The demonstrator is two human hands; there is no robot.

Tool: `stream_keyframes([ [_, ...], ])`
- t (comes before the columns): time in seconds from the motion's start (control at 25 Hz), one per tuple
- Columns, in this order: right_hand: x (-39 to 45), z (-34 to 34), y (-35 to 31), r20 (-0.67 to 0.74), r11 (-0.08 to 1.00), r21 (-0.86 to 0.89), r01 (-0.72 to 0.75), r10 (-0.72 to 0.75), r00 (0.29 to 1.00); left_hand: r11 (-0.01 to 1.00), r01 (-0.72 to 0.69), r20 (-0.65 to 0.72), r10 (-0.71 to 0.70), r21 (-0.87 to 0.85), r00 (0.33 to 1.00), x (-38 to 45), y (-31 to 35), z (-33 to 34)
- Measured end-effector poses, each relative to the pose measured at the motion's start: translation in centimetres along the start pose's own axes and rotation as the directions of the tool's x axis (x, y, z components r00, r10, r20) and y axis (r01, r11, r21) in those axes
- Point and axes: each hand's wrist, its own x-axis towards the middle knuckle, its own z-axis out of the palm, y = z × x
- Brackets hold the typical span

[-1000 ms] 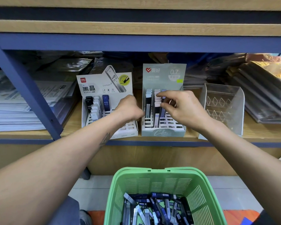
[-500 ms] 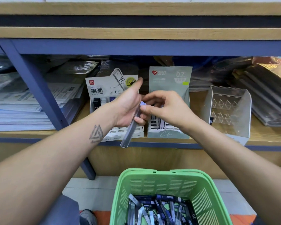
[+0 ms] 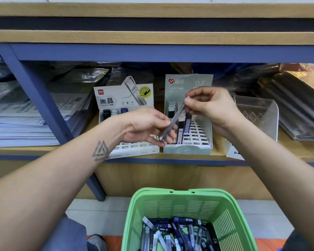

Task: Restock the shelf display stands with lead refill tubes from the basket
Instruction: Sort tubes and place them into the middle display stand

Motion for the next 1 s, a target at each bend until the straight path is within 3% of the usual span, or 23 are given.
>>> stream_keyframes([
  [0.24,-0.5,-1.3,0.4,0.087,0.995,0.066,-0.071,0.065,0.994,0.983,-0.066,-0.221,0.103,0.169,0.97,0.8,0.1,1.2],
  [0.44,-0.9,-2.0,0.5,0.091,0.998,0.005,-0.058,0.057,0.994,0.961,-0.074,-0.244,0.142,0.267,0.959,1.3,0.4,2.6],
  [0.6,-0.6,-3.1,0.5,0.067,0.993,-0.106,-0.049,0.056,0.996,0.935,-0.04,-0.159,0.102,0.352,0.982,1.5,0.5,2.9],
  [0.76,-0.2,-4.2,0.8,-0.011,0.925,-0.38,0.002,-0.007,1.0,0.83,0.108,-0.281,0.061,0.547,0.958,1.8,0.0,1.7],
  [0.88,0.1,-4.1,1.3,-0.088,0.91,-0.414,0.032,-0.075,0.993,0.794,0.146,-0.393,0.125,0.591,0.911,2.6,-0.8,1.6],
  [1.0,0.5,-4.0,1.6,-0.149,0.885,-0.45,0.122,-0.209,0.966,0.711,0.115,-0.396,0.244,0.694,0.885,3.6,-1.4,1.9],
])
